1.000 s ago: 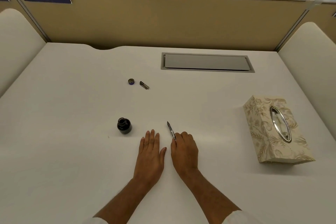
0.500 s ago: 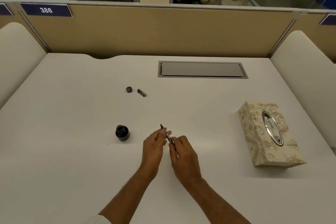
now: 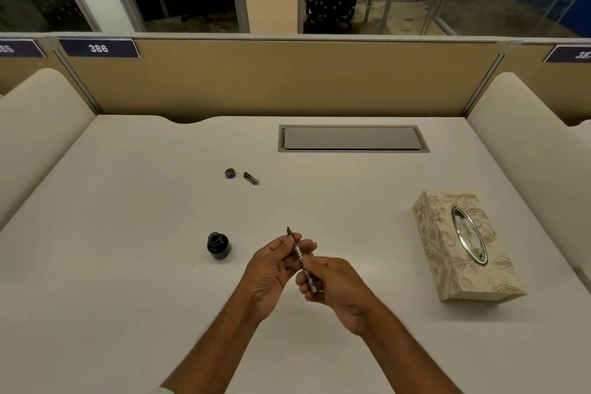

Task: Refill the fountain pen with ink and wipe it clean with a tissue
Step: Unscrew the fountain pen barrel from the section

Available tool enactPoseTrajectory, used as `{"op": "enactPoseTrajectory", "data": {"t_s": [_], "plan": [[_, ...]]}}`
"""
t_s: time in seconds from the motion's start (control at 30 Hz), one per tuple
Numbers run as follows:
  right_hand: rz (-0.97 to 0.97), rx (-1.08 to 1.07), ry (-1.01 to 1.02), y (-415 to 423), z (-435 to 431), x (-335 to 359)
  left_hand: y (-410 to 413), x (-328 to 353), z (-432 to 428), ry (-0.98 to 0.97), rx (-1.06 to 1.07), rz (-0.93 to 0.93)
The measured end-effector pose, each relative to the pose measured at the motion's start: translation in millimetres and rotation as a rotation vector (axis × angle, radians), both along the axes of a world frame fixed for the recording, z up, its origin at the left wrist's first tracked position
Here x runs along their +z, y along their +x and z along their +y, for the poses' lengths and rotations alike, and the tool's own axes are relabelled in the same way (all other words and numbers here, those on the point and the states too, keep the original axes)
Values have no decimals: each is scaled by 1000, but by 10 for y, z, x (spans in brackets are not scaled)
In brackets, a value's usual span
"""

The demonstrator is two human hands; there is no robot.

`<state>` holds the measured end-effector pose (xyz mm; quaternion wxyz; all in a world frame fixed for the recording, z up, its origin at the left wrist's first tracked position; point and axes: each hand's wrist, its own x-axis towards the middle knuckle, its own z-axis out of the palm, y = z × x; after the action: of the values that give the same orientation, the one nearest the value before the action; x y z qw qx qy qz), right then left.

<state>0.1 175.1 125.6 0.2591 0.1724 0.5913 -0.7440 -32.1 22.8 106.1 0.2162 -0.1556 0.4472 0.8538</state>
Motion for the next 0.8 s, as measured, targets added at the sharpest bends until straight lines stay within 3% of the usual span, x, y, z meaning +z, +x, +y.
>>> {"op": "enactPoseTrajectory", "data": {"t_s": [0.07,0.17,0.53,0.8], "plan": [[-84,-6,-164,-6,41,81,8,61,8,11,-19,-4],[-109,-31,-221,15,52,163,29,148,43,19,-16,-17],[82,-193,90,221,-7,309,122,330,135,19,13,-38],[-109,-333,-167,291,61,426,140,422,133,152,36,-68]]}}
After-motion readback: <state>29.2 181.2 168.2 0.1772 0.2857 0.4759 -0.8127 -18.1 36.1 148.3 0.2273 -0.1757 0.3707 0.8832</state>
